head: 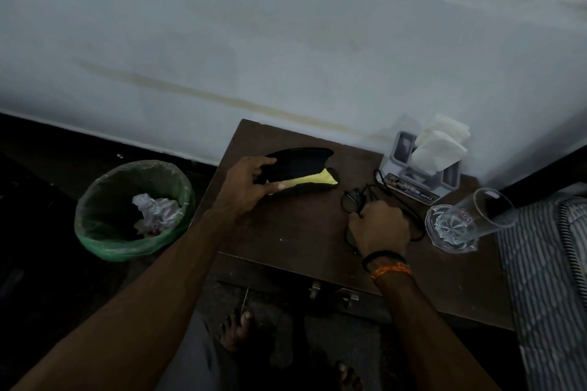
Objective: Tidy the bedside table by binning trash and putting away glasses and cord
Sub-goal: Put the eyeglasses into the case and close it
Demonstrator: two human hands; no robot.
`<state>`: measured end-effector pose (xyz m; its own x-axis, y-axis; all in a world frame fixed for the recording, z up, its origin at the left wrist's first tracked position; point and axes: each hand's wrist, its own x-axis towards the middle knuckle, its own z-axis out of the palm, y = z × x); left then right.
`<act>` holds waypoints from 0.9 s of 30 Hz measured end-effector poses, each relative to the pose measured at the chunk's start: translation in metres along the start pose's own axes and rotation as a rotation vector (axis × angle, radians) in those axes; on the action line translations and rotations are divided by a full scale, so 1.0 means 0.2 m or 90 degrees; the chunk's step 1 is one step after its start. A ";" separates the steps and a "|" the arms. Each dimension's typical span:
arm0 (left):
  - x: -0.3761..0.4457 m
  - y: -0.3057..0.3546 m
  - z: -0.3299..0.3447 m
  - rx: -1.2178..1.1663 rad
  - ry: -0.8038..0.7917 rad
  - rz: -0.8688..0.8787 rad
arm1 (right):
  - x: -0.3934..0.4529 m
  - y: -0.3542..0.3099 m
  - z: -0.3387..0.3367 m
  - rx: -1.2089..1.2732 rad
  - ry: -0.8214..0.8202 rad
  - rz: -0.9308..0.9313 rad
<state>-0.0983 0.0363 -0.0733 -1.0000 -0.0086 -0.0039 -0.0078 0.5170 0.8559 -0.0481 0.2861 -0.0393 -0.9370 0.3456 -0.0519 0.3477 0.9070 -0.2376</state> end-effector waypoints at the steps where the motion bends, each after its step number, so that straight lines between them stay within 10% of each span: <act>1: 0.00 0.00 0.00 0.001 -0.006 -0.003 | 0.00 0.00 0.00 0.005 -0.004 0.004; 14: 0.03 0.00 -0.02 -0.038 -0.076 -0.026 | 0.06 0.01 -0.22 0.198 -0.180 0.058; 21: 0.03 0.00 -0.02 -0.039 -0.085 -0.001 | 0.08 -0.02 -0.40 0.426 -0.173 -0.053; 27: 0.04 0.00 -0.04 0.004 -0.106 0.038 | 0.12 -0.18 -0.36 0.201 -0.053 -0.311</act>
<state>-0.1059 0.0295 -0.0686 -0.9858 0.1634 -0.0385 0.0525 0.5178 0.8539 -0.0814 0.2788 0.0387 -0.9900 -0.1256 0.0638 -0.1402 0.8364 -0.5298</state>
